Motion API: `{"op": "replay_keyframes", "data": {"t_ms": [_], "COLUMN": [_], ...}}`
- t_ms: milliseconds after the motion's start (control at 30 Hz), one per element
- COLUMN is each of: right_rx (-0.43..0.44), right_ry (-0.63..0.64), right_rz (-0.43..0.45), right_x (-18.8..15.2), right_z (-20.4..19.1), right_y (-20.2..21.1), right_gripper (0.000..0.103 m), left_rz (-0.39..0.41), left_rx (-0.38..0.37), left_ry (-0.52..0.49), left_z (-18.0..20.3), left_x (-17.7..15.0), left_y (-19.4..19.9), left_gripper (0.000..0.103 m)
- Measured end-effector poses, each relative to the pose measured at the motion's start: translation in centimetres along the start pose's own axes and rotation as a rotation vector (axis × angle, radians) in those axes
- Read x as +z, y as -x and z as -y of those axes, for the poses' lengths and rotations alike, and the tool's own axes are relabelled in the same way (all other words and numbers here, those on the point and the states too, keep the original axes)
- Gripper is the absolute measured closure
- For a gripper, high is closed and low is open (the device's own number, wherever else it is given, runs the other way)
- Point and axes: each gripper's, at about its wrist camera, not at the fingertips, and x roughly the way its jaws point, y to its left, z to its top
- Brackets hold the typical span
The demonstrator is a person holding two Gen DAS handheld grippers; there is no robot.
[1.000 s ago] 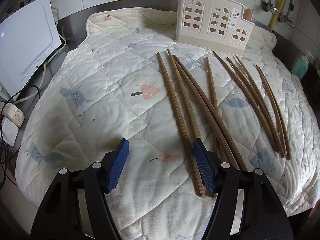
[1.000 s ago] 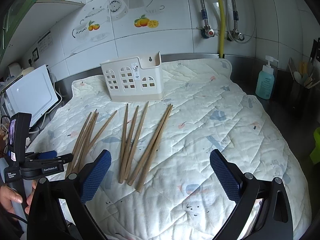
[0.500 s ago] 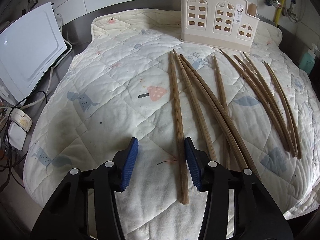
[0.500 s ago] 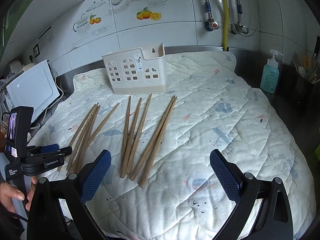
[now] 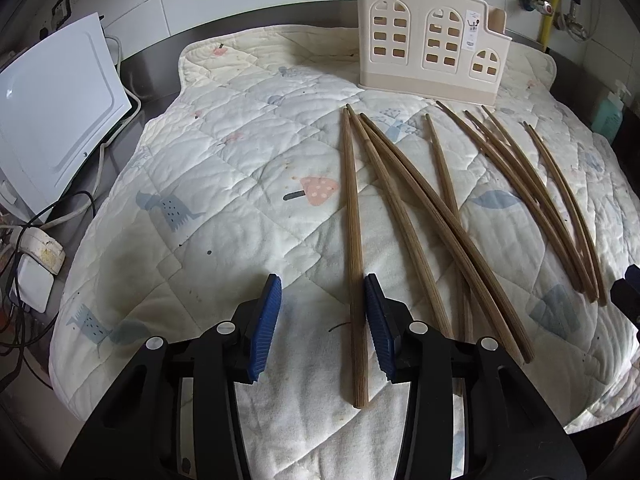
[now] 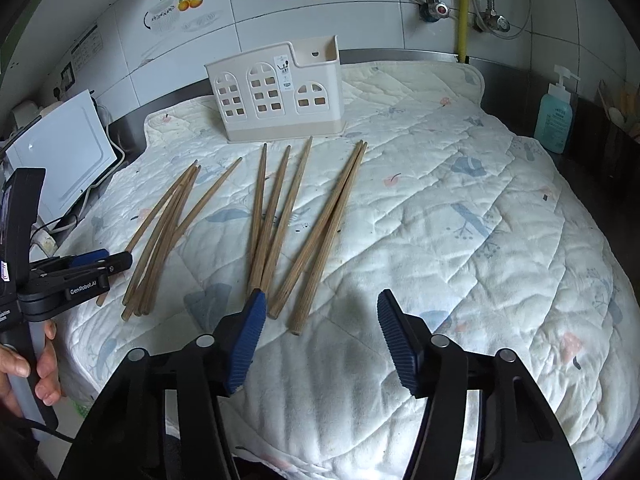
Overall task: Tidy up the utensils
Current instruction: 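Lower the left tool toward one chopstick while the right tool lowers toward another, then close the left tool on a chopstick while the right tool closes on another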
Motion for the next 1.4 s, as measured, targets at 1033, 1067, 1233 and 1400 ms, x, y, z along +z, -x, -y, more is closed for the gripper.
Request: {"op": "replay_keyframes", "data": {"t_ms": [1033, 1067, 1233, 1400], "right_rx": [-0.107, -0.108, -0.108, -0.114], "right_ry": [0.016, 0.015, 0.015, 0.028], "right_rz": [0.006, 0.008, 0.031, 0.09], "right_x": [0.2, 0.2, 0.5, 1.5], "right_z": [-0.5, -0.4, -0.3, -0.3], "right_y": [-2.0, -1.8, -1.1, 1.0], "right_gripper": [0.095, 0.095, 0.096, 0.096], "left_rz": [0.057, 0.051, 0.029, 0.045], "left_rx": [-0.116, -0.129, -0.189, -0.232], "left_ry": [0.003, 0.01, 0.025, 0.014], "left_z": [-0.2, -0.6, -1.4, -2.0], "left_x": [0.1, 0.2, 0.5, 0.5], "left_y": [-0.4, -0.4, -0.5, 0.2], "left_gripper": [0.078, 0.079, 0.097, 0.097]}}
